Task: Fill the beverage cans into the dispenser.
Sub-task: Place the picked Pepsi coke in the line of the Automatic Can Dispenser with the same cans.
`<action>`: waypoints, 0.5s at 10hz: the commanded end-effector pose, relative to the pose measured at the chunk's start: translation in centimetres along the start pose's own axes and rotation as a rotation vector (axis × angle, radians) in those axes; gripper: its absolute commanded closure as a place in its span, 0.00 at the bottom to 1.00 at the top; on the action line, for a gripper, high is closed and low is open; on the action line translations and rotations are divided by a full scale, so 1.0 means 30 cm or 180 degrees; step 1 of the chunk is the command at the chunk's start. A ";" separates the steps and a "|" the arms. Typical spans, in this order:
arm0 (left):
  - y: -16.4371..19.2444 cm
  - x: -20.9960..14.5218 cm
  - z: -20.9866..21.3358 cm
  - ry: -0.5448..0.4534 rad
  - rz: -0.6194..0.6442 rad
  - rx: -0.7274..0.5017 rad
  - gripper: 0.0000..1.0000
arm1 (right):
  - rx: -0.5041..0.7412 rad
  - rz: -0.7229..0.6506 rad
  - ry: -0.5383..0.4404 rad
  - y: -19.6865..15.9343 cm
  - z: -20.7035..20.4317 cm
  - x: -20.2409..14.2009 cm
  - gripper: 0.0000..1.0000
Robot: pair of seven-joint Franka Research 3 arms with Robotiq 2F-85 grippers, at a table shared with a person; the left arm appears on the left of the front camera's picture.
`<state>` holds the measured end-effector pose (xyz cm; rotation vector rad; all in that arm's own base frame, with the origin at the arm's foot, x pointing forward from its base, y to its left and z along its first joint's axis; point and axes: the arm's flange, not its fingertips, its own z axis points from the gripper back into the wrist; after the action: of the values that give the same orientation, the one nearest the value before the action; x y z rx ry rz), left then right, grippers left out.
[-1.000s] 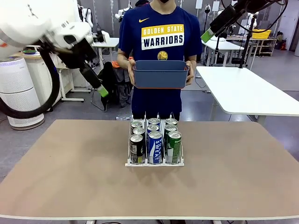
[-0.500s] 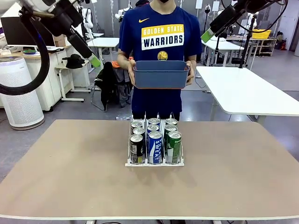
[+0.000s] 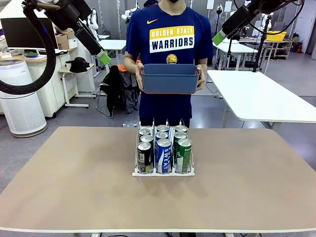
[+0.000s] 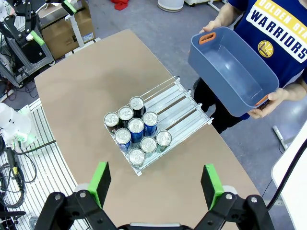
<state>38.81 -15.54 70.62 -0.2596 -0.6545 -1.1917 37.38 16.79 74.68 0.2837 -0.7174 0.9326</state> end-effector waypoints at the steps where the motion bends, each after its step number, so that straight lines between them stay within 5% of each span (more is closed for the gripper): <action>1: 0.011 -0.012 0.006 -0.0007 0.0023 0.0002 0.00 | 0.0013 0.0002 0.0009 0.004 -0.002 -0.003 0.00; 5: 0.011 -0.012 0.006 -0.0007 0.0023 0.0002 0.00 | 0.0013 0.0002 0.0009 0.004 -0.002 -0.003 0.00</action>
<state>38.92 -15.31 70.62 -0.2589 -0.6549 -1.1865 37.38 16.79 74.68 0.2837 -0.7175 0.9326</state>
